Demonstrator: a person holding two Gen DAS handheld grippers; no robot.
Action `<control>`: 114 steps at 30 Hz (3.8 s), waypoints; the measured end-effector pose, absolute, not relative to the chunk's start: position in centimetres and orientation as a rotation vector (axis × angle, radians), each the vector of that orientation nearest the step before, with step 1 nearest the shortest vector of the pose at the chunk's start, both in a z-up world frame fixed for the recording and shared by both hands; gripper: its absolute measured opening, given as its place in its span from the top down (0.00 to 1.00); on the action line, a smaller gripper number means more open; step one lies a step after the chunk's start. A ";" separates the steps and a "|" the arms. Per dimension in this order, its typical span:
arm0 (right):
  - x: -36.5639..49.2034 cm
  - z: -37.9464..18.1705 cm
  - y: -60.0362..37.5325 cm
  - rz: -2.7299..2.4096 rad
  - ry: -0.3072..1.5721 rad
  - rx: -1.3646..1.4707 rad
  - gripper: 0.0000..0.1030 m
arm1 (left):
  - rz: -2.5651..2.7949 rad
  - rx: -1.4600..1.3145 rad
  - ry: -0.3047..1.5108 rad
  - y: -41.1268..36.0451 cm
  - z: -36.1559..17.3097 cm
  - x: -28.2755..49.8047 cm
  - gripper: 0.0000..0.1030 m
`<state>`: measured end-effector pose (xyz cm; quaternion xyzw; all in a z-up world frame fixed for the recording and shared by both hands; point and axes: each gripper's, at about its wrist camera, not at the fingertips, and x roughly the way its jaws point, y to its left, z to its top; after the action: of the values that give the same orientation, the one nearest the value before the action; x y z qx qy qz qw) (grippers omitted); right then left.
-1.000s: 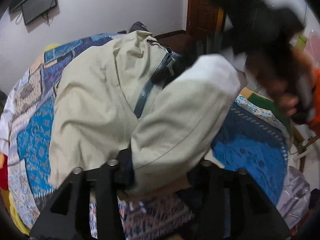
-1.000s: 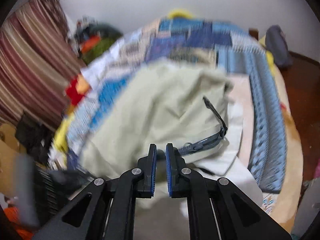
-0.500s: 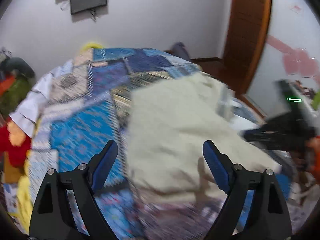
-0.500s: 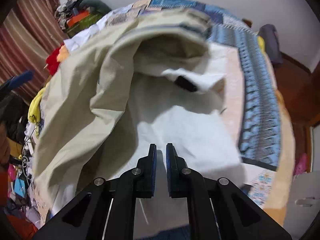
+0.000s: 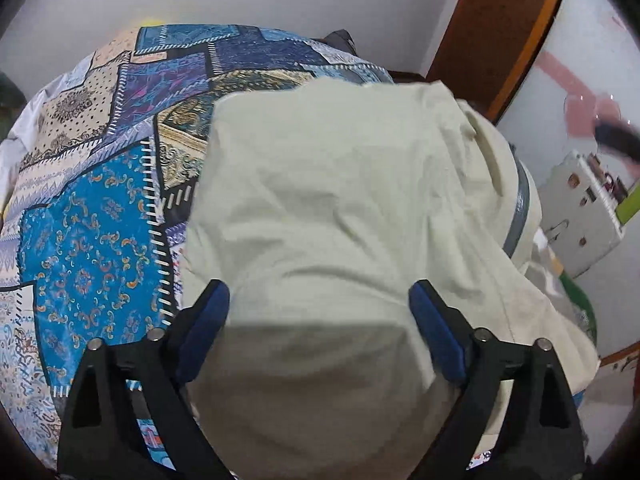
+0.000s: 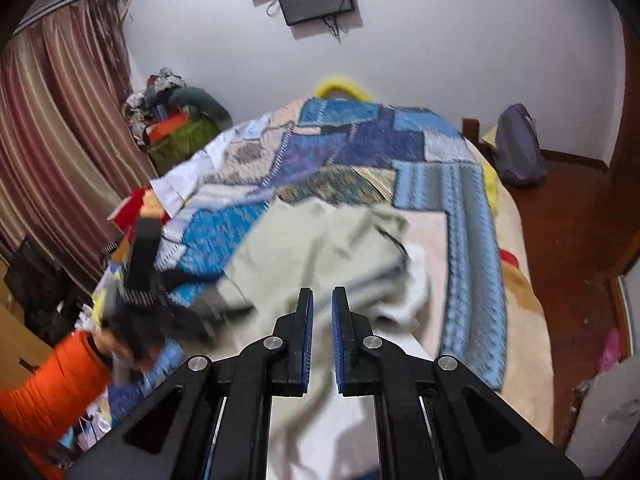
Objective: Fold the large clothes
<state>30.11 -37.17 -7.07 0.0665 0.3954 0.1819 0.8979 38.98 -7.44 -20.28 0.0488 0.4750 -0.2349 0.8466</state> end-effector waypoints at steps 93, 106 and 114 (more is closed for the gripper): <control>38.7 -25.1 -35.7 0.472 1.292 0.677 0.96 | -0.649 -0.686 1.271 2.4 -27.2 42.6 0.13; 40.7 -18.6 -28.3 0.547 1.227 0.500 0.96 | -0.558 -0.204 0.923 1.3 -12.4 39.1 0.48; 42.8 -13.5 -19.2 0.683 1.149 0.437 0.96 | -0.481 -0.373 0.882 10.2 -11.6 37.3 0.54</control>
<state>42.78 -19.16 -13.46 0.2007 0.5284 0.3139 0.7628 37.32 10.25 -11.65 -0.1779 0.4200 -0.2293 0.8599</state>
